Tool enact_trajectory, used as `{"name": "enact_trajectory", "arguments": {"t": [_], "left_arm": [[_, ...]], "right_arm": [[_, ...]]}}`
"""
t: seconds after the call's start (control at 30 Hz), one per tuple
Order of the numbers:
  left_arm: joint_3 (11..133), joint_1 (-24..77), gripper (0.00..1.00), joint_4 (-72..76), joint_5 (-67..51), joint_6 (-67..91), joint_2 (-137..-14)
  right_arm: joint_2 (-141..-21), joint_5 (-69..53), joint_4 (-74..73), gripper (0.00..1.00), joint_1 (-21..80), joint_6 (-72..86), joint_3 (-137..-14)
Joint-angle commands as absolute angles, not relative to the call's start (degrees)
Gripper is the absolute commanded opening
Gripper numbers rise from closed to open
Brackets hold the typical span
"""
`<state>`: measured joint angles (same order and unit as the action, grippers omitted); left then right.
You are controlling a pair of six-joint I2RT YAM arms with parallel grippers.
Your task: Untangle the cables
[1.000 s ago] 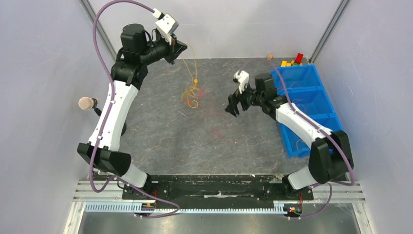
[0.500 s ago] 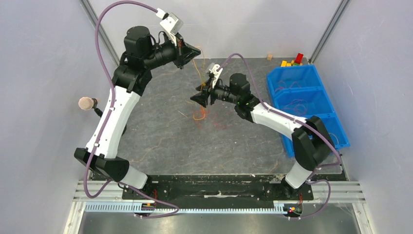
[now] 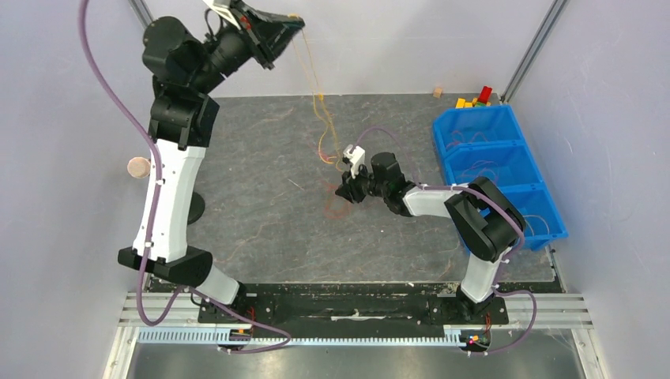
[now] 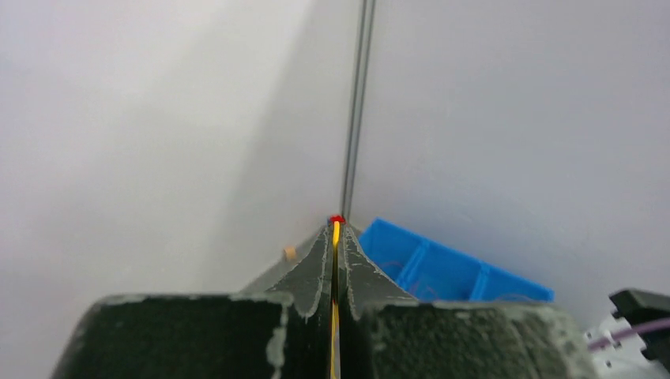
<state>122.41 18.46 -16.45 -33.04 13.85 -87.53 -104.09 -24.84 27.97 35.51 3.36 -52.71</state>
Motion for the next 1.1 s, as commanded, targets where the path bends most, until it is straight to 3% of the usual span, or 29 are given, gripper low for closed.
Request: {"name": "enact_trajectory", "arguments": {"t": [0.0,0.2,0.27,0.33,0.37,0.5,0.73,1.07], "left_arm": [[129.82,16.66,0.02,-10.08,-30.55,19.24,-90.63],[135.86,15.97,0.02,-7.74,-30.73,19.26,-93.09],[136.25,15.66,0.02,-6.33,-29.48,19.88,-93.16],[137.28,15.17,0.02,-5.22,-26.66,18.38,-93.16],[137.89,14.84,0.02,-4.63,-25.31,17.9,-93.22],[140.25,14.41,0.02,-4.96,-18.9,13.86,-93.61],[140.91,14.21,0.02,-9.15,2.23,3.85,-93.7],[146.99,13.55,0.02,-4.73,14.49,-11.17,-97.31]], "right_arm": [[-103.7,-24.98,26.41,0.27,35.66,0.48,-48.85],[-104.36,-25.65,21.38,0.26,35.67,-2.39,-47.41],[-104.67,-25.75,19.21,0.18,35.62,-3.66,-47.02],[-104.68,-25.96,17.81,0.01,35.49,-4.44,-46.14],[-104.55,-26.09,16.97,0.0,35.39,-4.85,-45.66],[-103.2,-26.38,14.43,0.0,34.89,-5.74,-44.07],[-103.99,-25.51,7.83,0.0,33.31,-7.32,-42.44],[-104.13,-25.0,5.92,0.0,32.58,-3.53,-40.78]]}}
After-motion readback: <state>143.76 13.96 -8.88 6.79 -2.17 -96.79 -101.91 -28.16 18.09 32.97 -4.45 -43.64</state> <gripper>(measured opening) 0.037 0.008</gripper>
